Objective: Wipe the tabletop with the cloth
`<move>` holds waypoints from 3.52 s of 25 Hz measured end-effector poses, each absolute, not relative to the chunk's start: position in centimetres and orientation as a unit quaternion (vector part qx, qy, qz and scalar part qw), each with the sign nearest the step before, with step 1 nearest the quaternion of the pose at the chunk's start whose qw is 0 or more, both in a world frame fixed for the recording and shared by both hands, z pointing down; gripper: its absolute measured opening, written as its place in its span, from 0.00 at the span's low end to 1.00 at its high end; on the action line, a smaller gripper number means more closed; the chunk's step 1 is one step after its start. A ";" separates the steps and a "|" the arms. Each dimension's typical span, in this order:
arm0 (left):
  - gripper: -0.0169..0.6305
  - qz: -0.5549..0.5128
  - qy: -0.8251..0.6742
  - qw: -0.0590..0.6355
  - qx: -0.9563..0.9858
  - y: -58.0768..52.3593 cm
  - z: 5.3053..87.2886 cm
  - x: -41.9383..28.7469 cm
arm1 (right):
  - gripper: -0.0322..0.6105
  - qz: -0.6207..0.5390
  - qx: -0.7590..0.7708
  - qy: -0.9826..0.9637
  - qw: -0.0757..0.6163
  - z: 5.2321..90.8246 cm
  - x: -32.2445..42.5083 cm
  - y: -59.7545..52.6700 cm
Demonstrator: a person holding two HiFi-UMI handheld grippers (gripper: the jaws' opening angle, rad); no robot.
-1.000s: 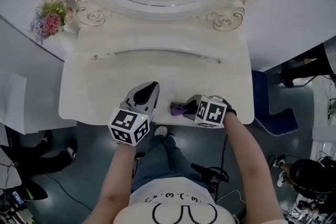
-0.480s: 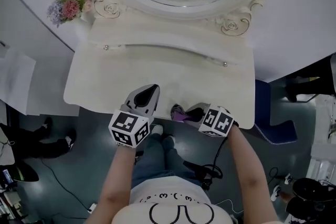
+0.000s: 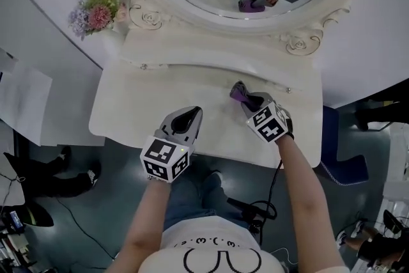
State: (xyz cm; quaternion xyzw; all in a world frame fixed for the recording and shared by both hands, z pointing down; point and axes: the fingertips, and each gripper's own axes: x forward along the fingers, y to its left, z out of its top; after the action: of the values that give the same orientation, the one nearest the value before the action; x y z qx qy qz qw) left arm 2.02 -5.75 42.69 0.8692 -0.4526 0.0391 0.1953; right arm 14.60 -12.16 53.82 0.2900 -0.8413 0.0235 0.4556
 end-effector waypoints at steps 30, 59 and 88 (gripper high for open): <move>0.02 0.050 -0.405 0.207 0.889 -13.3 43.6 -2.7 | 0.16 0.128 0.125 -0.860 0.478 57.9 6.9 -11.6; 0.02 0.034 -0.410 0.210 0.887 -12.6 43.4 -6.1 | 0.16 0.150 0.197 -0.861 0.445 54.3 4.6 -10.5; 0.02 0.043 -0.435 0.218 0.872 -12.4 44.9 -12.0 | 0.16 0.034 0.220 -0.826 0.518 58.4 -1.8 -18.4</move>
State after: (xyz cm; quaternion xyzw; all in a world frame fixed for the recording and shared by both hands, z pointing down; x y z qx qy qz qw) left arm -12.03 -12.39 44.86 0.8725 -0.4350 0.0434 0.2183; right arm -1.80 -18.38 58.39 0.2198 -0.8261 0.0342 0.5178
